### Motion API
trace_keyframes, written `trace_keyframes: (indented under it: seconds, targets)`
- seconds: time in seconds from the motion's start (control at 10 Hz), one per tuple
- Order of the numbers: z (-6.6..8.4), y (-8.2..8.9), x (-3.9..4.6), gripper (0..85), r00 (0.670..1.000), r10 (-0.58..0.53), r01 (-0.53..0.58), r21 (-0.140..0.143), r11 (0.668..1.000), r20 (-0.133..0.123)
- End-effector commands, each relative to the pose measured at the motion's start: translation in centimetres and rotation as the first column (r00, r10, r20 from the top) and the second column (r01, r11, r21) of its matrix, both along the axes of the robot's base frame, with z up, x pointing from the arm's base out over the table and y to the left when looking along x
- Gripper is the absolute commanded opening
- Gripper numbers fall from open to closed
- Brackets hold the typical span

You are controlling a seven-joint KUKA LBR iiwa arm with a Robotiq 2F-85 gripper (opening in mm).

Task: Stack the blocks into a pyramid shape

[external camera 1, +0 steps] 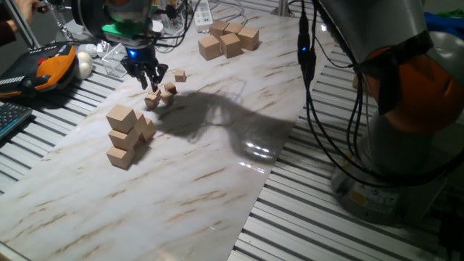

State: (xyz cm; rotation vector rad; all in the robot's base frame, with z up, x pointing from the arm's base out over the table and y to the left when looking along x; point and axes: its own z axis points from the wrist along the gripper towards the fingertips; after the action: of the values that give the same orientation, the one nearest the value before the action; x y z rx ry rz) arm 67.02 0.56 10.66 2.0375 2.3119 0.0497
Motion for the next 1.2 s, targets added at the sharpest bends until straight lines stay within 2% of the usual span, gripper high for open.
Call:
trace_keyframes:
  seconds: [0.0,0.3,0.4,0.5,0.7,1.1]
  targets:
    - [-0.1,0.0,0.03,34.0,1.000,-0.011,0.011,0.001,1.000,0.004]
    - [-0.9,0.2,0.32,34.0,0.997,-0.052,0.052,0.008,0.999,0.052]
    - [-1.0,0.3,0.44,51.0,0.997,-0.056,0.056,0.006,0.998,0.055]
    - [-1.2,0.4,0.55,51.0,0.997,-0.055,0.055,0.013,0.998,0.053]
    - [-1.7,0.6,0.80,51.0,0.999,-0.027,0.026,0.012,1.000,0.027]
    - [-2.0,0.6,1.08,51.0,0.999,-0.040,0.040,0.007,0.999,0.018]
